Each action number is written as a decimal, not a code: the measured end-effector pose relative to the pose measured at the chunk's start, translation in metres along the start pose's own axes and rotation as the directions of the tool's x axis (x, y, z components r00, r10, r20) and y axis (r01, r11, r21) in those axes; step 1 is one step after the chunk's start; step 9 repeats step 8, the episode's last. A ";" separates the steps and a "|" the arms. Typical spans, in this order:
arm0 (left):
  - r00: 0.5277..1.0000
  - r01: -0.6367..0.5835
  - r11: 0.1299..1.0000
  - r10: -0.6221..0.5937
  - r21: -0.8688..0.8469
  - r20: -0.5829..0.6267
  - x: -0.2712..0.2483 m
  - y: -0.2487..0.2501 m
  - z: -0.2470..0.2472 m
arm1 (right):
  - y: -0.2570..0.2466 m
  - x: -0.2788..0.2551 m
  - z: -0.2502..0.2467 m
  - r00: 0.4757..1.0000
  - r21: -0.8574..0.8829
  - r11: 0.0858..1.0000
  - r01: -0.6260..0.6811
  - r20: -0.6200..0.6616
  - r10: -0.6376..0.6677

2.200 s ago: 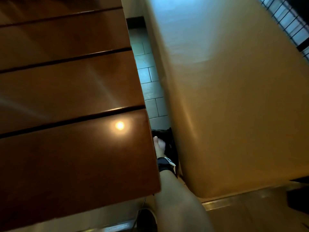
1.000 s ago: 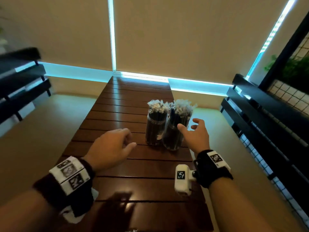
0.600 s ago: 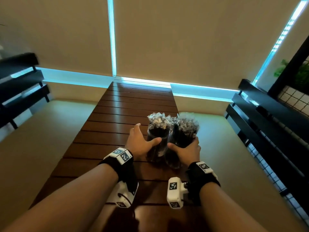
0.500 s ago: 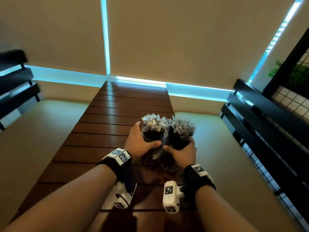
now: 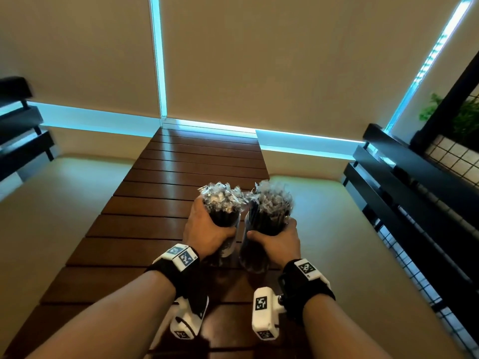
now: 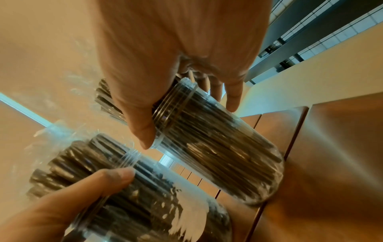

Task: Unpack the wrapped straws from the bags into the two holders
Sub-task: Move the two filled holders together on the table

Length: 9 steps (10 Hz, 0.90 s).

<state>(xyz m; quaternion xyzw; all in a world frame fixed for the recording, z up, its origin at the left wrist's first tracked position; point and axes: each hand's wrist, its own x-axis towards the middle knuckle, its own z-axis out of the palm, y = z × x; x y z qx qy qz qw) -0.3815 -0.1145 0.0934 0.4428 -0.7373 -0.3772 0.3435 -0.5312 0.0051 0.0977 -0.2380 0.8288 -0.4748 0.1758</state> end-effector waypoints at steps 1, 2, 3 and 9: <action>0.996 0.045 0.999 -0.044 0.021 -0.072 0.010 -0.016 -0.028 | -0.012 0.001 0.023 0.999 -0.002 1.000 0.030 0.035 -0.030; 0.992 0.080 0.995 -0.074 0.054 -0.104 0.022 -0.029 -0.056 | -0.028 0.005 0.045 0.996 0.002 0.999 0.041 0.079 -0.041; 0.985 0.109 0.992 -0.099 0.065 -0.140 0.035 -0.039 -0.072 | -0.042 0.011 0.062 0.994 -0.004 0.999 0.054 0.098 -0.054; 0.968 0.231 0.959 -0.244 0.166 0.060 0.041 -0.036 -0.096 | -0.066 0.001 0.057 0.986 0.009 0.997 0.072 0.152 -0.072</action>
